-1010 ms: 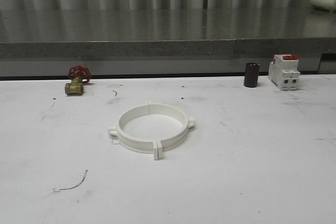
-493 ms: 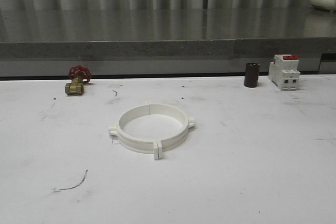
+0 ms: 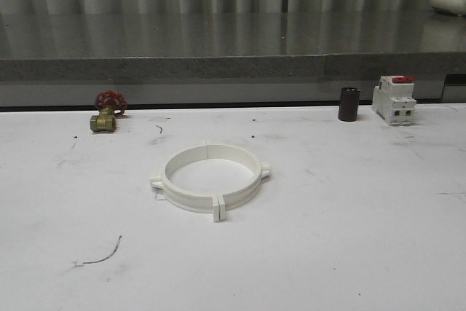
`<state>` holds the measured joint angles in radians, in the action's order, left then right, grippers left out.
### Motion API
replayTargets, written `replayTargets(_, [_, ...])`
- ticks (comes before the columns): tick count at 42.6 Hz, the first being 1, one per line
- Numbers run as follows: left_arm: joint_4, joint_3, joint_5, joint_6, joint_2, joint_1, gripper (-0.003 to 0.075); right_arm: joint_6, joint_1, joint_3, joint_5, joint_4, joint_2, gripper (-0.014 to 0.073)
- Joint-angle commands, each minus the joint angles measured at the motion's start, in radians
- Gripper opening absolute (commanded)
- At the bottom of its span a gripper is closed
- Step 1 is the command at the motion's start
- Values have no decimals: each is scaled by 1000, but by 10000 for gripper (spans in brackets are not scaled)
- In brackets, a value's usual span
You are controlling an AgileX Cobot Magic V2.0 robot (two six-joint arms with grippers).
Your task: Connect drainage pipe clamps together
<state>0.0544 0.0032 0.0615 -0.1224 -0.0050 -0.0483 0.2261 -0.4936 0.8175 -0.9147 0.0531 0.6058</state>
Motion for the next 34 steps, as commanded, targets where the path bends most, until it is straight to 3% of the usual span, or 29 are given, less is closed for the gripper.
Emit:
replayTargets(1, [8,24,-86,5,-12,1,-20,-9,-1,23,59,13,3,-69])
replayTargets(7, [8,24,-86,5,-12,1,-20,-9,1,16,70,31,-11,-69])
replayTargets(11, [8,24,-86,5,-12,1,-20,-30,70,-31,125,64,-53,-66])
replayTargets(21, [8,24,-86,5,-12,1,-20,-268,237,-301,400,-103,-296,-64])
replayTargets(34, [8,24,-86,5,-12,1,-20,-280,389,-674,768,-110,-570,-69])
